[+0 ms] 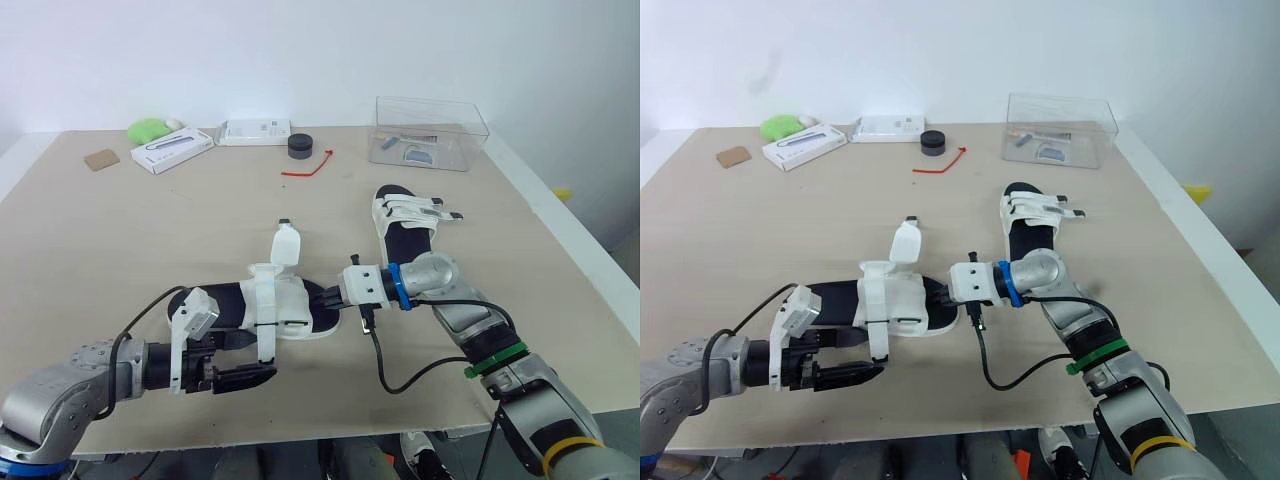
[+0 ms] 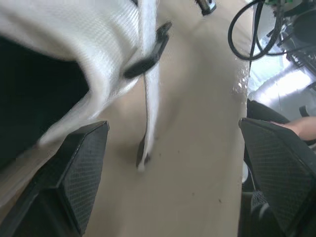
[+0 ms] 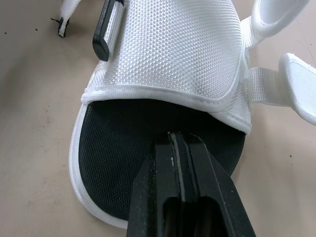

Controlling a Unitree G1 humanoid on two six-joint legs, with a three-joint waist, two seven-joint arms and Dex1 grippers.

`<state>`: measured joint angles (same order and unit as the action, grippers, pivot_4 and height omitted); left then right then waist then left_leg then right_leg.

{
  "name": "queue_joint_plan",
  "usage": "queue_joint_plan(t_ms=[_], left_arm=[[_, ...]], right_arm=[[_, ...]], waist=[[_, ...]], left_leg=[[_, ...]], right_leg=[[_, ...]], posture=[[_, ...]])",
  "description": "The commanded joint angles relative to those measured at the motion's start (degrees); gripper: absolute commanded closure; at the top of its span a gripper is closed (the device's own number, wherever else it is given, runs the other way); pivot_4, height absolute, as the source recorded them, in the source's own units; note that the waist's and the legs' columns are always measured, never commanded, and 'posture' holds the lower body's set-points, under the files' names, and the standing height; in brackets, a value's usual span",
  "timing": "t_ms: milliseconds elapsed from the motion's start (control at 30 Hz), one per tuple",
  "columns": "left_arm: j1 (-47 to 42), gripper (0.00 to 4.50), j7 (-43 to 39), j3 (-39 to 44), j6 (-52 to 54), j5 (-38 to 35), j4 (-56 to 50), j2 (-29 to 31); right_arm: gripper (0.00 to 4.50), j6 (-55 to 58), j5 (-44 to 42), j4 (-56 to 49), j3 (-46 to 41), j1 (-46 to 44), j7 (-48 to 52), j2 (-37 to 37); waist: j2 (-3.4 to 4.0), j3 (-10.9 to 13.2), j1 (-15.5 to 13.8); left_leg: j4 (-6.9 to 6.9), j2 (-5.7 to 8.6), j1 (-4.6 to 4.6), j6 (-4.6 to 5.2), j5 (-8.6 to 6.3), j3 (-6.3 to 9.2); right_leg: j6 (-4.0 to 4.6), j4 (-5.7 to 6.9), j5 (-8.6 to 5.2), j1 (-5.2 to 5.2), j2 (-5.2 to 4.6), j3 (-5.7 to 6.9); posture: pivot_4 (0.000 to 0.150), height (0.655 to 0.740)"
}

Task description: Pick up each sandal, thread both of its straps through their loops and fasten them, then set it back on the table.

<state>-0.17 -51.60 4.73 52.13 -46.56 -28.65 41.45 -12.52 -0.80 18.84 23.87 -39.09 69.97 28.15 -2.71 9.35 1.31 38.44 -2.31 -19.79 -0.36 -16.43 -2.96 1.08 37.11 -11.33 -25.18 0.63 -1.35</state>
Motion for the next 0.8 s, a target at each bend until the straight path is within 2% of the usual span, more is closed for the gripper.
queue_joint_plan(t_ms=[33,67,167,200,233,367,400,433,800], left_arm=[[-1.80,0.15,-0.84,-1.98,-2.04,0.58,0.56,-0.77],[-2.21,0.15,-1.12,-2.52,-1.97,0.30,0.75,-0.95],[-2.44,1.03,-2.19,-4.40,-2.35,0.95,0.82,-0.20],[-2.19,1.60,-2.57,-4.84,-2.72,1.44,0.89,0.12],[-1.80,1.96,-2.84,-5.08,-2.95,1.70,0.83,0.40],[0.10,3.92,-3.45,-4.91,-3.70,1.59,-0.47,0.99],[0.72,4.24,-3.55,-4.79,-3.94,1.61,-0.92,1.14],[1.44,4.40,-3.75,-4.81,-4.33,1.85,-1.37,1.40],[8.42,4.40,-4.70,-8.05,-7.97,4.59,-6.53,3.92]], right_arm=[[4.50,0.95,3.09,1.86,1.39,0.96,0.45,0.71],[4.50,0.94,3.12,1.82,1.41,1.00,0.44,0.74],[4.50,1.07,3.12,1.45,1.40,1.26,0.37,0.86],[4.50,1.06,3.14,1.43,1.40,1.32,0.33,0.91],[4.50,1.02,3.17,1.37,1.40,1.42,0.29,0.97],[4.50,1.11,3.18,0.66,1.38,1.98,0.30,1.34],[4.50,1.18,3.17,0.43,1.36,2.15,0.29,1.44],[4.50,1.22,3.17,0.29,1.33,2.28,0.27,1.50],[4.50,1.01,3.52,0.26,1.55,2.49,-0.14,1.27]], waist=[[0.00,0.00,0.00],[0.00,0.00,0.00],[0.00,0.00,0.00],[0.00,0.00,0.01],[0.00,0.00,0.01],[0.00,0.00,0.01],[0.00,0.00,0.01],[0.00,0.00,0.01],[0.01,0.01,0.00]], left_leg=[[0.00,0.00,0.00,0.00,0.00,0.00],[0.00,0.01,0.00,0.00,0.00,0.00],[0.00,0.00,0.00,0.00,0.00,0.00],[0.00,0.00,0.00,0.01,0.00,0.00],[-0.01,0.00,0.00,0.01,0.00,0.00],[-0.02,-0.02,-0.01,0.01,-0.01,0.01],[-0.02,-0.03,-0.01,0.01,-0.01,0.00],[-0.02,-0.03,-0.01,0.01,-0.01,0.01],[-0.04,-0.05,-0.02,0.03,-0.03,-0.02]], right_leg=[[0.00,0.00,0.00,0.00,0.01,0.00],[0.00,0.00,0.00,0.00,0.01,0.01],[-0.04,0.00,0.02,0.00,0.01,0.00],[-0.11,0.00,0.06,0.00,0.01,0.00],[-0.11,0.00,0.07,-0.01,0.01,0.00],[0.02,0.00,-0.02,-0.02,0.02,0.01],[0.03,0.00,-0.02,-0.02,0.02,0.01],[0.03,0.00,-0.03,-0.02,0.01,0.01],[0.03,-0.03,-0.07,-0.04,-0.02,0.00]], posture=[[0.150,0.7400],[0.150,0.7400],[0.150,0.7400],[0.150,0.7400],[0.150,0.7400],[0.150,0.7400],[0.150,0.7400],[0.150,0.7400],[0.150,0.7400]])
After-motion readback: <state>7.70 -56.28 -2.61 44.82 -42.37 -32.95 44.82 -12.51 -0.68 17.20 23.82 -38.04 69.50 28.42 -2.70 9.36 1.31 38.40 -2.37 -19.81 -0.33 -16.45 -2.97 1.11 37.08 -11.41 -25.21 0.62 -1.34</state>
